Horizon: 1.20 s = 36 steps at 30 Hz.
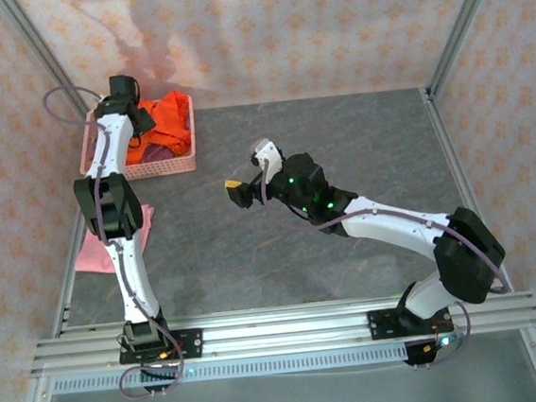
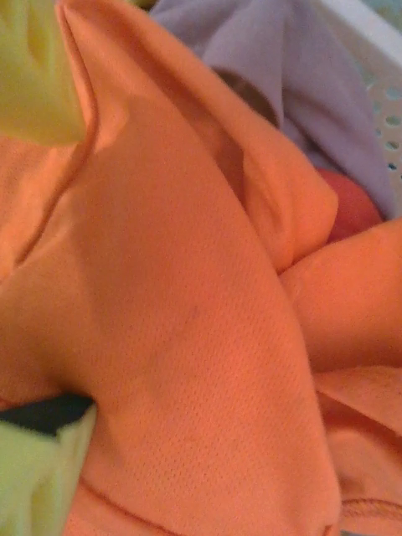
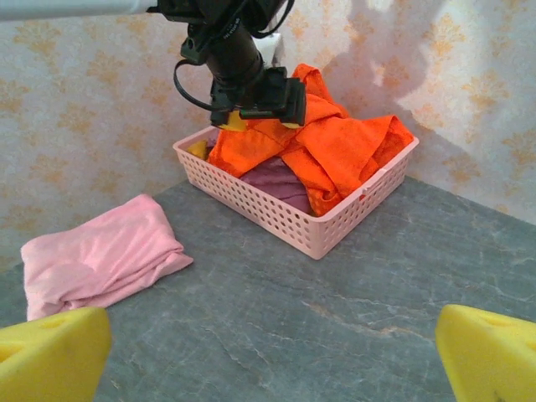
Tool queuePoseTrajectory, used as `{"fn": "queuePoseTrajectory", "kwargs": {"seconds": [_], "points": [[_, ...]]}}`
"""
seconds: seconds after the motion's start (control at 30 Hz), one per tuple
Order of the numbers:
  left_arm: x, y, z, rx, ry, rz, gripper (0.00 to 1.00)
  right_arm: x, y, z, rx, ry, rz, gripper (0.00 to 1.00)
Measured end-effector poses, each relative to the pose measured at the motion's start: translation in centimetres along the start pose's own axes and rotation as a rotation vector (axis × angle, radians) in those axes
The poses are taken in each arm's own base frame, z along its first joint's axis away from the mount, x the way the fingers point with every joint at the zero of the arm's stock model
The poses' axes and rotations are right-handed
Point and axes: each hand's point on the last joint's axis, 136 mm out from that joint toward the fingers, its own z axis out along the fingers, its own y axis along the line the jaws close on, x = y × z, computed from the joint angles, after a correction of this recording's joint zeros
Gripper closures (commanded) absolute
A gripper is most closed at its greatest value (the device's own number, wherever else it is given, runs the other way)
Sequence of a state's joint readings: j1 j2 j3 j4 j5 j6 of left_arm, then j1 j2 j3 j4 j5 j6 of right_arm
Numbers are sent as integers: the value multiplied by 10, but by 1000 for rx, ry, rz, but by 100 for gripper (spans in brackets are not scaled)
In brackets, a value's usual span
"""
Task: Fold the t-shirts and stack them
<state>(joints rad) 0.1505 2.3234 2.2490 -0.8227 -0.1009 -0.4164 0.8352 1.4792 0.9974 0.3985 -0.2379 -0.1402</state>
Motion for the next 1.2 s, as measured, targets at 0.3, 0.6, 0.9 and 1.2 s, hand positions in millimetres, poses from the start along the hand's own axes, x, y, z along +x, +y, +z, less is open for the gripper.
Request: {"fn": "queuePoseTrajectory", "kwargs": {"seconds": [0.3, 0.6, 0.9, 1.2], "points": [[7, -8, 0, 42, 37, -17, 100, -6, 4, 1, -23, -33, 85, 1], [-17, -8, -59, 105, -38, -20, 100, -9, 5, 1, -32, -44, 119, 1], [-66, -25, -217, 283, -295, 10, 100, -13, 7, 0, -48, -62, 162, 1], [-34, -80, -329, 486, -400, 169, 100, -3, 9, -1, -63, -59, 199, 1]]}}
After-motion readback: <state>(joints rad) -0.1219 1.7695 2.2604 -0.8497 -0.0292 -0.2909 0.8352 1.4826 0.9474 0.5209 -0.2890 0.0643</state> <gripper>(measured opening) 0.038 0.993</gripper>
